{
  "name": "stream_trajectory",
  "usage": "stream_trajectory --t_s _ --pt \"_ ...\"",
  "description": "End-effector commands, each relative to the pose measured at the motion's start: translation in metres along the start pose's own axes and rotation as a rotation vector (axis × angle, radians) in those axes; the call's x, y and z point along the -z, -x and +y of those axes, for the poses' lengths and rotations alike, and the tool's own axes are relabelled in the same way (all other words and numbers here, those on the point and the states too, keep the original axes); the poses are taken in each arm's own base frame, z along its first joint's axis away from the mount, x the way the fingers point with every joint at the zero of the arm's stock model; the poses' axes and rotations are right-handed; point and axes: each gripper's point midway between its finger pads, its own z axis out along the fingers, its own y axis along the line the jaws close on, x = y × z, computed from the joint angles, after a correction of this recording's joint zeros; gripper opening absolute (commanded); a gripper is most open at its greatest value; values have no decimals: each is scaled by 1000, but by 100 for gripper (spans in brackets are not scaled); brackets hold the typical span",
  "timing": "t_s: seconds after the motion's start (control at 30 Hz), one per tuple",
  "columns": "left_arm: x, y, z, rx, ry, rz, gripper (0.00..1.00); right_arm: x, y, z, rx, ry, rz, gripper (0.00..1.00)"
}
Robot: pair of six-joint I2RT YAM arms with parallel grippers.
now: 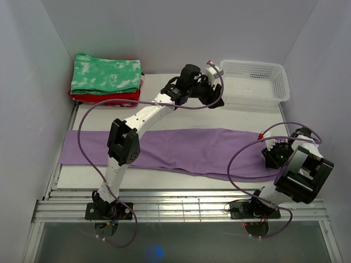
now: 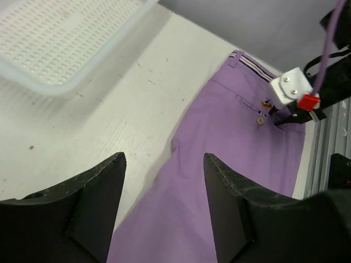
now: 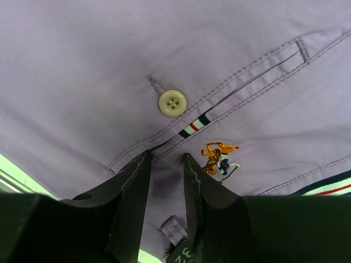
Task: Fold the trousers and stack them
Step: Fold the trousers
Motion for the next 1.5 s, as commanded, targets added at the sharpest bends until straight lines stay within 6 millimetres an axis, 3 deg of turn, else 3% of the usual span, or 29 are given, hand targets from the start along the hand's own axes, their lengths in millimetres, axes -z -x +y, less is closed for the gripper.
stream_trajectory --t_s 0.0,0.07,0.1,0.23,0.57,0.7,0.73,0.83,0.97,1.0,1.1,1.17,1.2,1.3,1.47 --pt "-45 -54 13 138 3 107 70 0 -14 -17 144 -85 70 36" --pt "-56 -59 12 160 -37 96 70 0 -14 -21 184 -127 78 36" --pt "-65 -73 13 188 -49 112 70 1 -14 -22 196 -139 80 36" --pt "-85 -97 5 236 -95 139 70 2 -11 -22 220 -166 75 36" --pt "-103 -136 -24 366 -234 195 70 -3 -15 -13 293 -187 92 36" --pt "-97 -139 -33 423 -284 178 70 -6 -16 -11 305 -181 96 36" --pt "-98 -128 -36 394 -310 122 70 -6 -16 -11 307 -182 99 36" --pt "-101 -127 -33 395 -311 105 65 -6 -16 -11 314 -180 101 36" --pt "-110 -137 -21 428 -269 123 48 -5 -15 -11 327 -187 98 35" --pt "-109 -139 -18 438 -260 121 38 -3 -13 -12 332 -195 96 35" --pt "-104 -136 -7 488 -249 89 27 -3 -14 -11 348 -201 102 35" --pt "-98 -129 0 467 -235 74 13 -4 -18 -11 356 -200 118 34" --pt "-97 -128 10 458 -181 64 1 -4 -19 -12 359 -207 126 34" --pt "-81 -124 35 387 -27 24 0 -4 -25 -15 358 -207 155 30" --pt "-64 -148 69 233 182 101 1 -2 -23 -15 347 -201 152 29"
